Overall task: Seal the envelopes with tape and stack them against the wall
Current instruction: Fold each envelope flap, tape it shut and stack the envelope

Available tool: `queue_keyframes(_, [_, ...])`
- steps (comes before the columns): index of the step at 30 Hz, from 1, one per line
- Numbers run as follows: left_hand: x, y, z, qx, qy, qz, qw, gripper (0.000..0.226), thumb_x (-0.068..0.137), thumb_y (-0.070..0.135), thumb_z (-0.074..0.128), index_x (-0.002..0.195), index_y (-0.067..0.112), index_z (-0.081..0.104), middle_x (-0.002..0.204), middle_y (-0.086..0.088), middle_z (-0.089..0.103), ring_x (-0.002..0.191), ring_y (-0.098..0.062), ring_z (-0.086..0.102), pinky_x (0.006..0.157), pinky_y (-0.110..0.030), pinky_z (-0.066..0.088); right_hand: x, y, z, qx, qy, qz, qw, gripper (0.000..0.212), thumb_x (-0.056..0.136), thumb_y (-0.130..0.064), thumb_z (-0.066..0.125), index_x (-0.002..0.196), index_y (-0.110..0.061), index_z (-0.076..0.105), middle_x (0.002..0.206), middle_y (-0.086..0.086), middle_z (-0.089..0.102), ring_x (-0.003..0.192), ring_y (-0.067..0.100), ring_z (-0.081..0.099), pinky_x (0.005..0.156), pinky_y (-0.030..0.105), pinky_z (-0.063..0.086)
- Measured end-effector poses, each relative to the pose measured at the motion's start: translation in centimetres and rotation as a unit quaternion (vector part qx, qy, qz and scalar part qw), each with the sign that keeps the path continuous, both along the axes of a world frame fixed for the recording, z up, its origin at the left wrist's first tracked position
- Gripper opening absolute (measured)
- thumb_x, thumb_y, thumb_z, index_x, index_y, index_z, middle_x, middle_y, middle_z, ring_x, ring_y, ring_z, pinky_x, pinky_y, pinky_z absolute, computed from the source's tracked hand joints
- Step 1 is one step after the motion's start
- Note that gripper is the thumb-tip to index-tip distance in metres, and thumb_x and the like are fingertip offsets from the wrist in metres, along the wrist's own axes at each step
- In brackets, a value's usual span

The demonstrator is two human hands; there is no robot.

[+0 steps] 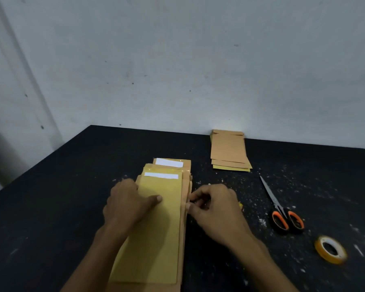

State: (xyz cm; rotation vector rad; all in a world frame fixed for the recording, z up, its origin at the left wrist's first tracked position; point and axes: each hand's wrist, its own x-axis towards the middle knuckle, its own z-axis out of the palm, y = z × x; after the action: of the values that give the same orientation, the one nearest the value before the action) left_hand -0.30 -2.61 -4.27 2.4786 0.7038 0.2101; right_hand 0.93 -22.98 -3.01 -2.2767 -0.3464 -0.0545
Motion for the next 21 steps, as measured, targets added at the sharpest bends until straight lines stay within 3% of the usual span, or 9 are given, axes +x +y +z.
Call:
queue_keyframes(4, [-0.5, 0.1, 0.2, -0.067, -0.056, 0.007, 0.996, 0.056, 0.064, 0.039, 0.091, 0.100, 0.019, 0.052, 0.095, 0.002, 0.056, 0.093, -0.019, 0.059, 0.079, -0.040, 0.054, -1.1, -0.3, -0.1, -0.005, 0.002, -0.008, 1.000, 0.010, 0.083, -0.031, 0.078, 0.091, -0.026, 0.075, 0.075, -0.012, 0.067, 0.071, 0.002, 0.062, 0.069, 0.027, 0.057])
queue_keyframes(9, [-0.9, 0.3, 0.7, -0.151, -0.169, -0.012, 0.974, 0.033, 0.076, 0.015, 0.084, 0.095, 0.018, 0.057, 0.098, 0.000, 0.065, 0.092, -0.018, 0.064, 0.070, -0.027, 0.049, -1.6, -0.8, 0.5, 0.024, 0.001, -0.016, 1.000, 0.007, 0.082, -0.028, 0.080, 0.087, -0.026, 0.075, 0.074, -0.010, 0.068, 0.068, 0.003, 0.062, 0.063, 0.020, 0.055])
queue_keyframes(13, [-2.1, 0.0, 3.2, -0.264, -0.196, -0.092, 0.940, 0.025, 0.081, 0.013, 0.078, 0.100, 0.015, 0.062, 0.086, 0.001, 0.075, 0.080, -0.011, 0.073, 0.063, -0.019, 0.053, -1.3, -1.2, 2.5, 0.089, -0.057, -0.031, 0.994, 0.019, 0.082, -0.017, 0.079, 0.085, -0.033, 0.070, 0.078, -0.013, 0.067, 0.078, -0.003, 0.061, 0.065, 0.010, 0.049])
queue_keyframes(17, [-3.8, -0.8, 6.4, -0.316, -0.187, -0.192, 0.910, 0.030, 0.078, 0.014, 0.077, 0.105, 0.011, 0.063, 0.085, -0.002, 0.078, 0.080, -0.015, 0.075, 0.068, -0.024, 0.059, -0.6, -2.0, 6.2, 0.120, -0.119, -0.039, 0.985, 0.026, 0.085, -0.017, 0.075, 0.109, -0.028, 0.071, 0.099, -0.015, 0.066, 0.093, -0.005, 0.059, 0.073, 0.010, 0.046])
queue_keyframes(19, [-4.6, -1.2, 7.8, -0.332, -0.179, -0.225, 0.898, 0.035, 0.073, 0.017, 0.077, 0.105, 0.012, 0.064, 0.085, -0.007, 0.078, 0.079, -0.020, 0.075, 0.069, -0.027, 0.061, -0.2, -2.7, 8.1, 0.131, -0.083, 0.003, 0.988, 0.028, 0.088, -0.018, 0.072, 0.114, -0.027, 0.069, 0.093, -0.012, 0.070, 0.092, -0.002, 0.063, 0.075, 0.019, 0.048])
queue_keyframes(21, [-5.3, -1.7, 8.9, -0.346, -0.175, -0.247, 0.888, 0.038, 0.069, 0.019, 0.076, 0.105, 0.012, 0.065, 0.085, -0.011, 0.077, 0.078, -0.024, 0.075, 0.072, -0.030, 0.062, -0.2, -3.4, 9.9, 0.148, -0.011, 0.073, 0.986, 0.026, 0.091, -0.014, 0.069, 0.115, -0.023, 0.069, 0.077, -0.007, 0.074, 0.075, 0.000, 0.066, 0.070, 0.021, 0.048])
